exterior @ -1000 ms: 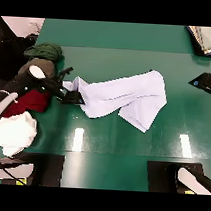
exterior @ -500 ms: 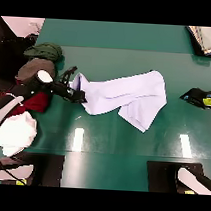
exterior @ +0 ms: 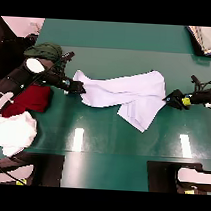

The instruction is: Fold the shirts.

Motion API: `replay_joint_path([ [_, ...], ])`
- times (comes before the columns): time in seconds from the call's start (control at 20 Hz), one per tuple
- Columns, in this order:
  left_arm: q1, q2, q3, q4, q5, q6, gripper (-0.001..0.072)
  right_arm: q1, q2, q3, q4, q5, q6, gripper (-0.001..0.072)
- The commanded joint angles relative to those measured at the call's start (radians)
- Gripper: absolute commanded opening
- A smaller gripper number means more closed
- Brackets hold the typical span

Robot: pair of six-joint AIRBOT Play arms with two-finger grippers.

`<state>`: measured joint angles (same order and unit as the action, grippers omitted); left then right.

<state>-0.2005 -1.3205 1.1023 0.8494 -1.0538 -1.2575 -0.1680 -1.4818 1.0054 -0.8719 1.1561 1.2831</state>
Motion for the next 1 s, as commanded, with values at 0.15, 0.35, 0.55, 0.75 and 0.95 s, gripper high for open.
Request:
replay_joint_path([
  [0.15,0.003,0.010,0.006,0.016,-0.025,0.000,0.0025,0.032,-0.043,0.099,0.031,-0.037,-0.021,0.0042],
  [0.35,0.070,0.076,0.106,0.048,-0.079,-0.001,0.0024,0.027,0.071,0.214,-0.021,0.008,-0.021,0.0014],
  [0.55,0.148,0.188,0.345,0.051,-0.148,-0.003,0.0025,0.027,0.262,0.404,-0.055,0.029,-0.021,0.0014],
  [0.75,0.151,0.274,0.642,0.013,-0.185,-0.003,0.0025,0.027,0.450,0.623,-0.056,-0.027,-0.021,0.0014],
  [0.95,0.151,0.310,0.942,-0.122,-0.187,-0.004,0.0025,0.027,0.621,0.795,-0.117,-0.126,-0.021,0.0014],
])
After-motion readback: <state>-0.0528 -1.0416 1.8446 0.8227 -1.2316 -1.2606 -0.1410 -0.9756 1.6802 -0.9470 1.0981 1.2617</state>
